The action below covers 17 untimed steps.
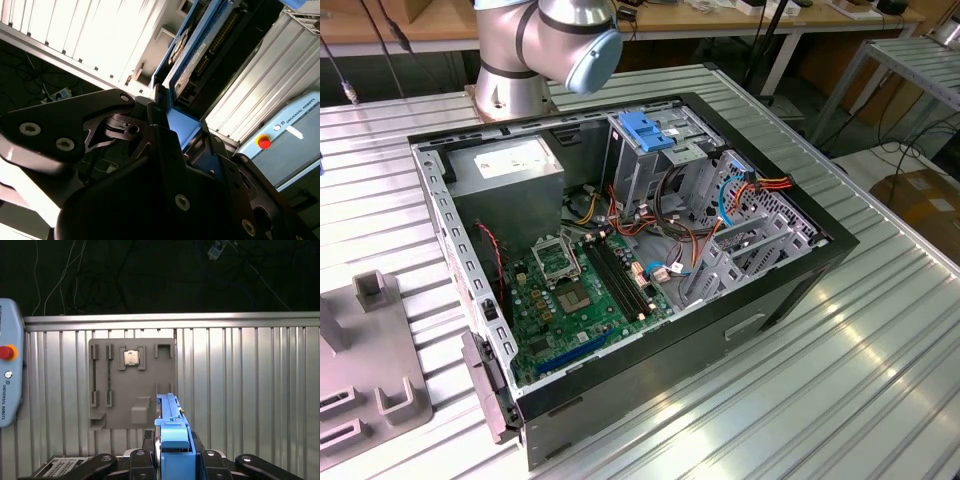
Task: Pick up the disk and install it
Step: 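Pick up the disk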
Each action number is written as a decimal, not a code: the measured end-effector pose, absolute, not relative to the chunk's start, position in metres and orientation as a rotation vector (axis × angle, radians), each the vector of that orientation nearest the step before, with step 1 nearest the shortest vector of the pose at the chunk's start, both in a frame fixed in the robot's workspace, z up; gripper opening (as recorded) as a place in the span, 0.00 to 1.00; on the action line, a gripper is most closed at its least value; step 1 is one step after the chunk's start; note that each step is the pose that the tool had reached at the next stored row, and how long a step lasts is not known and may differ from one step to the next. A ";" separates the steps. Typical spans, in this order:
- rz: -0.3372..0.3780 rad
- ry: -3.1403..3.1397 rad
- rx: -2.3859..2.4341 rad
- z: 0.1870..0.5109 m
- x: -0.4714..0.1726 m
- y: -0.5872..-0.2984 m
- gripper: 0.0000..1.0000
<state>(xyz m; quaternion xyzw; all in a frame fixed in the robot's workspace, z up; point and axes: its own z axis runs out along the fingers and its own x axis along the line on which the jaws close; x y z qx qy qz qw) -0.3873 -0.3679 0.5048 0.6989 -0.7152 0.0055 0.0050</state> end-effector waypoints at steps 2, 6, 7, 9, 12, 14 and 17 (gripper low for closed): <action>0.017 -2.240 2.189 0.505 -0.382 -0.368 0.37; 0.017 -2.240 2.189 0.505 -0.374 -0.368 0.37; 0.017 -2.240 2.189 0.505 -0.373 -0.368 0.37; 0.017 -2.240 2.189 0.505 -0.369 -0.368 0.37; 0.017 -2.240 2.189 0.505 -0.363 -0.368 0.37; 0.017 -2.240 2.189 0.505 -0.360 -0.368 0.37; 0.017 -2.240 2.189 0.505 -0.352 -0.368 0.37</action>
